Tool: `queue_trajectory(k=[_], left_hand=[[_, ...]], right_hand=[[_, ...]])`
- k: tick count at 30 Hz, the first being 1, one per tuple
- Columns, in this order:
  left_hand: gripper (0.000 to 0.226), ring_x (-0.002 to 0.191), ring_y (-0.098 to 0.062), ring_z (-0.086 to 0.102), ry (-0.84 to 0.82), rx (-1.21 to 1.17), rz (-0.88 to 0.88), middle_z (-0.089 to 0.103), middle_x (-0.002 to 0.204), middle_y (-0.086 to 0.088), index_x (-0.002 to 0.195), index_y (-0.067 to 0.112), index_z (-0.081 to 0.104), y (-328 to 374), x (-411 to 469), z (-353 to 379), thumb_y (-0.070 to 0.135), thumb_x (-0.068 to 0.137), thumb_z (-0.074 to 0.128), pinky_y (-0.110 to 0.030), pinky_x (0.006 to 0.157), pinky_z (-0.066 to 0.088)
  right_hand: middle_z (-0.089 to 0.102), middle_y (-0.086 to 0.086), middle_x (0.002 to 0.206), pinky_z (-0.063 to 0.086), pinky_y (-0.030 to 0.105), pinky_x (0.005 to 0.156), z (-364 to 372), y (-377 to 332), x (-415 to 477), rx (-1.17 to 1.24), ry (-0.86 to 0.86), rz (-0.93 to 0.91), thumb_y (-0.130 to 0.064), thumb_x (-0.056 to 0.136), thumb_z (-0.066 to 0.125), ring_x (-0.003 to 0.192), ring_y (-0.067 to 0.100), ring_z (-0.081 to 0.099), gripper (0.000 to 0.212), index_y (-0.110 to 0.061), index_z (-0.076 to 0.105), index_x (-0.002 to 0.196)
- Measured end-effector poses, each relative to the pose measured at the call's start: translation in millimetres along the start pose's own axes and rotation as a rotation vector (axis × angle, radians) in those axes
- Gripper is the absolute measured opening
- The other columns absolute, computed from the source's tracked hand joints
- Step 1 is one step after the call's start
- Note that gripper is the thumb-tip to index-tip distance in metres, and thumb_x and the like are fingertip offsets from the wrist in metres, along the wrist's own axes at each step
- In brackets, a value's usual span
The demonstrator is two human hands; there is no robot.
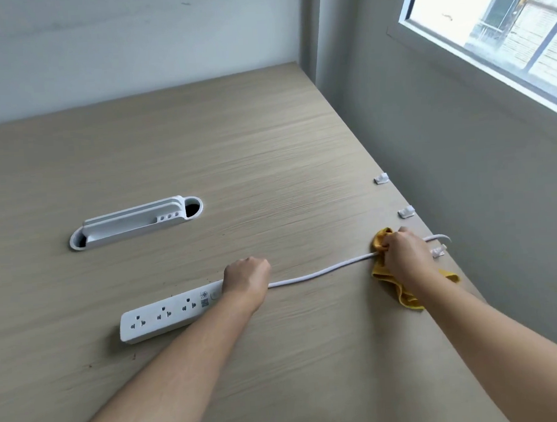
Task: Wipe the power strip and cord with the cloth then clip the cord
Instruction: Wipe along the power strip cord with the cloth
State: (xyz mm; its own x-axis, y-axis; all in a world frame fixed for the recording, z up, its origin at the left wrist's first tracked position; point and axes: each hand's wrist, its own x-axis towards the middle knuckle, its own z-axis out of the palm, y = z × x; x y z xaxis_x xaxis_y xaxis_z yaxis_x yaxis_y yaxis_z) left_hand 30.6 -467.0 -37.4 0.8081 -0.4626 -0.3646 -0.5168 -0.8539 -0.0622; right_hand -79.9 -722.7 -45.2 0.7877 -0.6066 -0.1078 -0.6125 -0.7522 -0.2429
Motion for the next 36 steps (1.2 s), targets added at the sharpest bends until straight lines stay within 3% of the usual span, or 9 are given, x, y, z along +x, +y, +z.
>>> queue_trajectory(k=[8,10,14,17,20,24,27,32,36], left_hand=[[0.022,0.102,-0.031,0.064,-0.004,-0.037,-0.011,0.071,0.106,-0.008,0.098,0.016,0.071,-1.7,-2.2,-3.9,0.008,0.083,0.057,-0.03,0.079,0.047],[0.023,0.102,-0.03,0.064,-0.002,-0.037,-0.01,0.072,0.105,-0.007,0.096,0.016,0.071,-2.6,-3.5,-3.2,0.006,0.082,0.057,-0.031,0.08,0.048],[0.022,0.099,-0.028,0.066,0.001,-0.049,-0.003,0.074,0.101,-0.003,0.094,0.018,0.072,-5.1,-4.3,-0.6,0.007,0.082,0.058,-0.032,0.081,0.051],[0.023,0.098,-0.026,0.067,0.025,-0.06,0.008,0.074,0.099,-0.001,0.093,0.02,0.072,-6.4,-5.3,1.5,0.007,0.083,0.056,-0.033,0.082,0.053],[0.026,0.095,-0.027,0.067,0.041,-0.073,0.017,0.075,0.097,-0.001,0.092,0.02,0.072,-7.1,-7.4,3.4,0.004,0.082,0.054,-0.033,0.081,0.053],[0.015,0.105,-0.025,0.061,0.046,-0.156,0.05,0.068,0.11,0.0,0.098,0.022,0.066,-13.4,-12.8,2.0,0.017,0.086,0.061,-0.033,0.084,0.046],[0.045,0.123,-0.018,0.048,0.111,-0.217,0.096,0.055,0.127,0.007,0.121,0.027,0.054,-36.0,-27.6,3.5,0.037,0.08,0.069,-0.034,0.098,0.038],[0.085,0.132,-0.014,0.038,0.147,-0.178,0.011,0.043,0.139,0.01,0.137,0.031,0.037,-112.1,-64.7,13.2,0.055,0.065,0.075,-0.034,0.107,0.028],[0.081,0.135,-0.014,0.037,0.084,-0.1,-0.142,0.043,0.142,0.008,0.141,0.03,0.036,-167.5,-82.2,23.6,0.051,0.071,0.071,-0.035,0.113,0.022]], right_hand=[[0.051,0.012,0.1,0.046,0.036,0.075,38.2,-102.3,-62.0,0.095,-0.179,-0.351,-0.012,0.082,0.052,0.088,0.033,0.057,0.015,-0.009,0.063,0.092],[0.052,0.013,0.1,0.045,0.035,0.076,28.9,-79.1,-51.6,0.125,-0.156,-0.295,-0.009,0.082,0.05,0.091,0.034,0.057,0.019,-0.013,0.065,0.093],[0.052,0.017,0.097,0.038,0.033,0.074,1.7,2.9,-15.4,0.09,0.023,0.033,-0.004,0.084,0.046,0.094,0.036,0.056,0.023,-0.007,0.065,0.095],[0.05,0.017,0.093,0.044,0.037,0.076,-5.3,27.1,-3.0,0.064,0.085,0.158,0.002,0.084,0.045,0.09,0.039,0.054,0.025,-0.003,0.067,0.095],[0.052,0.019,0.099,0.045,0.037,0.08,1.1,-5.1,-15.3,0.086,0.064,0.108,0.0,0.083,0.044,0.093,0.038,0.056,0.026,-0.004,0.067,0.094],[0.054,0.016,0.102,0.044,0.034,0.079,26.5,-84.9,-61.0,0.144,-0.062,-0.138,-0.008,0.082,0.047,0.093,0.035,0.058,0.022,-0.009,0.066,0.093],[0.051,0.014,0.102,0.043,0.034,0.077,40.5,-130.6,-81.7,0.112,-0.116,-0.213,-0.008,0.085,0.044,0.09,0.033,0.056,0.02,-0.007,0.062,0.092],[0.049,0.013,0.098,0.04,0.033,0.069,43.5,-149.2,-86.5,0.056,-0.067,-0.16,-0.003,0.087,0.04,0.084,0.032,0.056,0.022,-0.005,0.061,0.093],[0.051,0.012,0.097,0.043,0.033,0.07,49.7,-173.9,-98.5,0.072,-0.061,-0.179,-0.004,0.087,0.04,0.081,0.03,0.055,0.023,-0.007,0.063,0.092]])
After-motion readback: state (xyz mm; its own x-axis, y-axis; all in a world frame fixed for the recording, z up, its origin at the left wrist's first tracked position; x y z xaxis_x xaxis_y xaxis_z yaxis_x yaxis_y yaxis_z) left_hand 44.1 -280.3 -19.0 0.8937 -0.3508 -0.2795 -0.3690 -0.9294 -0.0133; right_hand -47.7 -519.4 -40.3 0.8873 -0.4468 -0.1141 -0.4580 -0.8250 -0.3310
